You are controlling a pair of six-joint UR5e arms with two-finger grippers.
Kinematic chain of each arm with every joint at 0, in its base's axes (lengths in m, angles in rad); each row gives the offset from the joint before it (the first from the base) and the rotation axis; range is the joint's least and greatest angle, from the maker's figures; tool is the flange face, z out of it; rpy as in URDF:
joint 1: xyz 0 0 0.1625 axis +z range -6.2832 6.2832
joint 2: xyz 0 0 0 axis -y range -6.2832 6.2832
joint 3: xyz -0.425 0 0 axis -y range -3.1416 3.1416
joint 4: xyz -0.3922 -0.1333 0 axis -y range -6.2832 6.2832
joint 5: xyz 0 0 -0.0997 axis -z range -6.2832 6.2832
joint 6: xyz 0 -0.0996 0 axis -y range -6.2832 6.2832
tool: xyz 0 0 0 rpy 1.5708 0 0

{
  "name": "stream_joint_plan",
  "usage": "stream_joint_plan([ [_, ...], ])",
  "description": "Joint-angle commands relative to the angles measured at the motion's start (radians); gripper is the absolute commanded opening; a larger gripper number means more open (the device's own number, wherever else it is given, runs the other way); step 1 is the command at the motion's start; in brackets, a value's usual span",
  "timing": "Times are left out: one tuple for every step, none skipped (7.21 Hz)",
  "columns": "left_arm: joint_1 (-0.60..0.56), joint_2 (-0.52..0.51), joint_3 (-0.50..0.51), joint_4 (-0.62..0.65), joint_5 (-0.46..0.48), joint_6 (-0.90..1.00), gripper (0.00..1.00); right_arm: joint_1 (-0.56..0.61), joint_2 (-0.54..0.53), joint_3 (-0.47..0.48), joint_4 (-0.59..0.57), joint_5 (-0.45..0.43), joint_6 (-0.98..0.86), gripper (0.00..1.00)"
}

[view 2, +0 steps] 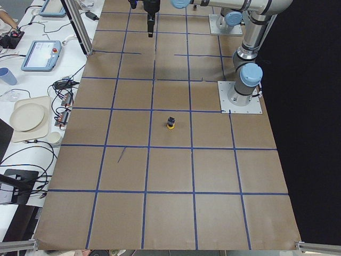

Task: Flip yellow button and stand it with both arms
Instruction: 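Move the left gripper down over the yellow button lying on its side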

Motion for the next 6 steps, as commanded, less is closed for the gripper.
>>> stream_joint_plan([
  [0.001, 0.000, -0.006, -0.003, 0.050, 0.002, 0.99, -0.001, 0.001, 0.000, -0.010, 0.002, -0.002, 1.00],
  [0.001, 0.003, -0.012, -0.015, 0.085, 0.004, 0.99, -0.002, 0.001, 0.000, -0.010, -0.002, -0.014, 1.00],
  [0.019, 0.012, -0.068, -0.035, 0.111, 0.108, 0.97, -0.002, 0.001, -0.001, -0.012, 0.000, -0.012, 1.00],
  [0.086, 0.021, -0.140, -0.012, 0.176, 0.308, 0.96, -0.002, 0.001, 0.000, -0.007, 0.002, -0.009, 1.00],
  [0.182, 0.021, -0.194, 0.031, 0.180, 0.403, 0.97, -0.002, 0.003, 0.000, -0.007, 0.000, -0.003, 1.00],
  [0.286, 0.006, -0.248, 0.109, 0.174, 0.548, 0.97, -0.002, 0.003, 0.000, -0.007, 0.000, -0.002, 1.00],
])
